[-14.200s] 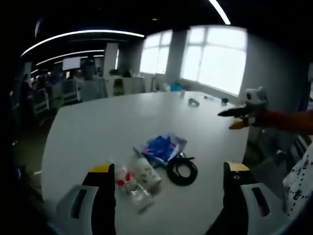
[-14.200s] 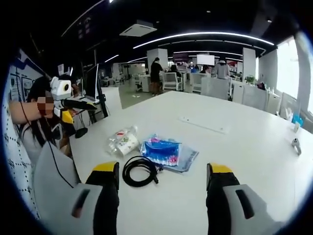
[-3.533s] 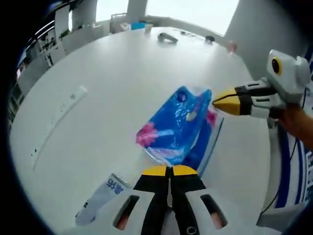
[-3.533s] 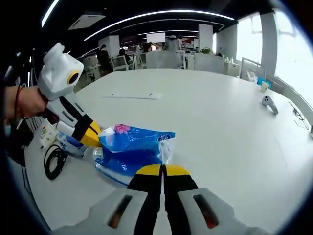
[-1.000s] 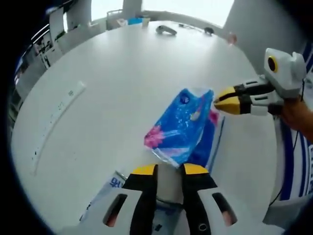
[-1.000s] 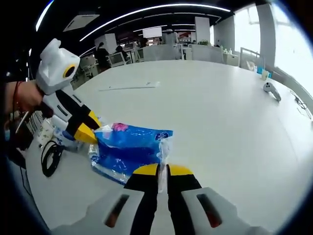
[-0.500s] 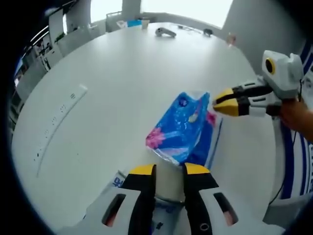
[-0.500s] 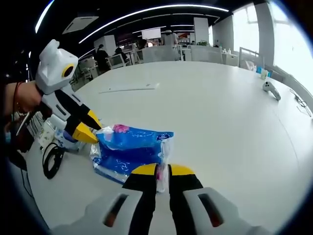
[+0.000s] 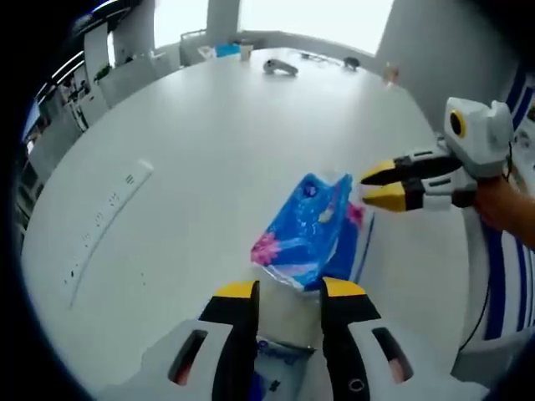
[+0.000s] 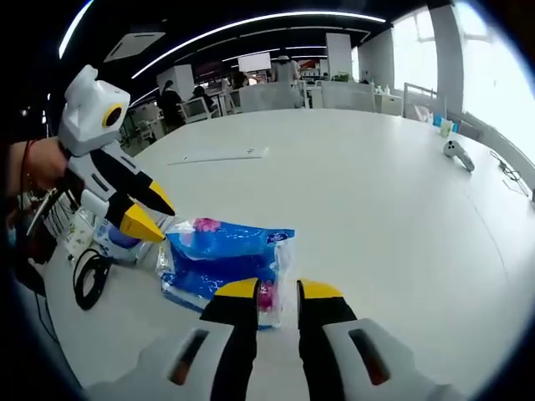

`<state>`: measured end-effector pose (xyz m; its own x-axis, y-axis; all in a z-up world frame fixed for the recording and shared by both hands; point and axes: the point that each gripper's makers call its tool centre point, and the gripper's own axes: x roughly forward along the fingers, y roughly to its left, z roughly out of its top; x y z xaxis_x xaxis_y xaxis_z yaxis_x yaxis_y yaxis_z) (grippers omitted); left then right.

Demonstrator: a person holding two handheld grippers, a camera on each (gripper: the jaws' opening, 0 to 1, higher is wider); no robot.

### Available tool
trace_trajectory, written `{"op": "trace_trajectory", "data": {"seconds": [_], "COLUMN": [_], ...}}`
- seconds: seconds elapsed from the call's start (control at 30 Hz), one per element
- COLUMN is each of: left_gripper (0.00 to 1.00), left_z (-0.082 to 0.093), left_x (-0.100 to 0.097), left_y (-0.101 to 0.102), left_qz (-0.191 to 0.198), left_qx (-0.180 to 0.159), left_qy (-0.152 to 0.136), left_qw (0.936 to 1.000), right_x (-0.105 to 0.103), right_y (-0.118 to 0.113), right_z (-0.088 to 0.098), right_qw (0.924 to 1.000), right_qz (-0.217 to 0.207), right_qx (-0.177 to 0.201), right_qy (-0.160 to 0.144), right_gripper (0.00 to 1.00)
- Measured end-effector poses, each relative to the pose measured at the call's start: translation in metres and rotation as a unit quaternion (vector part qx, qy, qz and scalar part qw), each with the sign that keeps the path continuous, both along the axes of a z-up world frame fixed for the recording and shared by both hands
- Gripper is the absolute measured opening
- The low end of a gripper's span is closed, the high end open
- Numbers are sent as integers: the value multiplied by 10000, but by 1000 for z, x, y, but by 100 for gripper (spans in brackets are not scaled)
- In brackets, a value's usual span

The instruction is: Arrange the tabletop items into an orderly group along one side of the table until the central work area is clear of visible clutter.

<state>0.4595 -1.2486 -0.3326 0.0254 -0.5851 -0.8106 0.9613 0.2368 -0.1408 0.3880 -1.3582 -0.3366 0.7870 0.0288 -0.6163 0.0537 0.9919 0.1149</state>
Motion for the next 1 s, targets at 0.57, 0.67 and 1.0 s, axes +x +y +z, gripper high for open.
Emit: {"op": "trace_trajectory", "data": {"seconds": [0.57,0.67,1.0], "left_gripper": [37,40,51], "left_z": [22,29,56], "left_x": [4,4,14], "left_y": [1,1,7], "left_qz": [109,121,204], "left_qx": [-283,-405,-801], "left_qy": [-113,-138,-416], "left_qw": [9995,9990,9957], "right_x": [1,1,4], "right_y": [0,1,8], "right_z": [18,23,37], "right_qw": [9998,9998,9994], "right_qz": [-76,-66,-50], "right_qx": [-52,-79,-126], "right_qy": [-150,-189,-314], "right_gripper": [28,29,36]}}
